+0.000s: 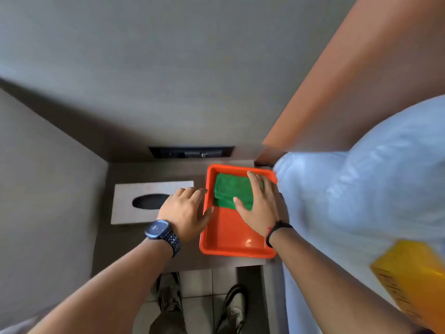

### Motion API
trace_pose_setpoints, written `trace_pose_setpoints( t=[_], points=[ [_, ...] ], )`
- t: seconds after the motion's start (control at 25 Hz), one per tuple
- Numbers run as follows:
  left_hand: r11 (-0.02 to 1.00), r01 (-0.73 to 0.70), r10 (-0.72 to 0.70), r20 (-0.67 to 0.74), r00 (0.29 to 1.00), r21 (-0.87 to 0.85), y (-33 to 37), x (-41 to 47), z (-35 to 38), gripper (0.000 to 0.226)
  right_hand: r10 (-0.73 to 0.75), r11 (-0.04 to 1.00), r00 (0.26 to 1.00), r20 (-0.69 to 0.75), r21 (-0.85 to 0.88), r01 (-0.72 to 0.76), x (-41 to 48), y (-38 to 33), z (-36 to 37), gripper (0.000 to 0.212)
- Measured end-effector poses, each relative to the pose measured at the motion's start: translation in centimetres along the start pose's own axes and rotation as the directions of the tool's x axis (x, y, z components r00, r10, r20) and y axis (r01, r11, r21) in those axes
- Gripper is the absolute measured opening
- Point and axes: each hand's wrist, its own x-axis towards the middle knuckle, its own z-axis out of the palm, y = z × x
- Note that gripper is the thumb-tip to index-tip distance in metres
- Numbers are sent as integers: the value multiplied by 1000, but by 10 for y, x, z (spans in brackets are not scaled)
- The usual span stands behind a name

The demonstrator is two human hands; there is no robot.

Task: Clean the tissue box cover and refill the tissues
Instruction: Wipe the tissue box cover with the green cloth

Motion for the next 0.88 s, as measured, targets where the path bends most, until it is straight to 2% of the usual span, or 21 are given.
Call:
trace_pose_setpoints(
  t=[0.16, 0.28, 0.36, 0.44, 0.56, 0.68, 0.76, 0.88],
  points=[
    [996, -81, 82, -3, 997, 46, -30, 49, 91, 41, 52, 994, 995, 90, -98, -43, 20, 44, 102, 72],
    [976, -126, 132, -22, 991, 180, -45, 83, 144, 58, 20, 972, 988, 151, -235, 17, 40, 66, 155, 85],
    [951, -99, 104, -2, 995, 291, -55, 96, 164, 70, -17, 946, 977, 211, -314, 84, 49, 73, 173, 93],
    [934, -81, 86, 1, 996, 349, -61, 102, 179, 71, -21, 926, 961, 277, -358, 123, 53, 79, 188, 95],
    [937, -84, 93, -12, 996, 339, -65, 99, 186, 71, -17, 913, 955, 296, -385, 136, 54, 84, 198, 84],
    [943, -105, 117, -18, 993, 316, -66, 101, 186, 71, -59, 895, 965, 255, -415, 165, 58, 88, 201, 64],
    [946, -117, 125, -5, 992, 301, -66, 102, 183, 72, -86, 925, 977, 197, -349, 151, 61, 89, 198, 50],
    [952, -134, 130, 35, 991, 275, -66, 103, 172, 72, -68, 980, 996, 64, -181, 78, 64, 86, 182, 42]
  ],
)
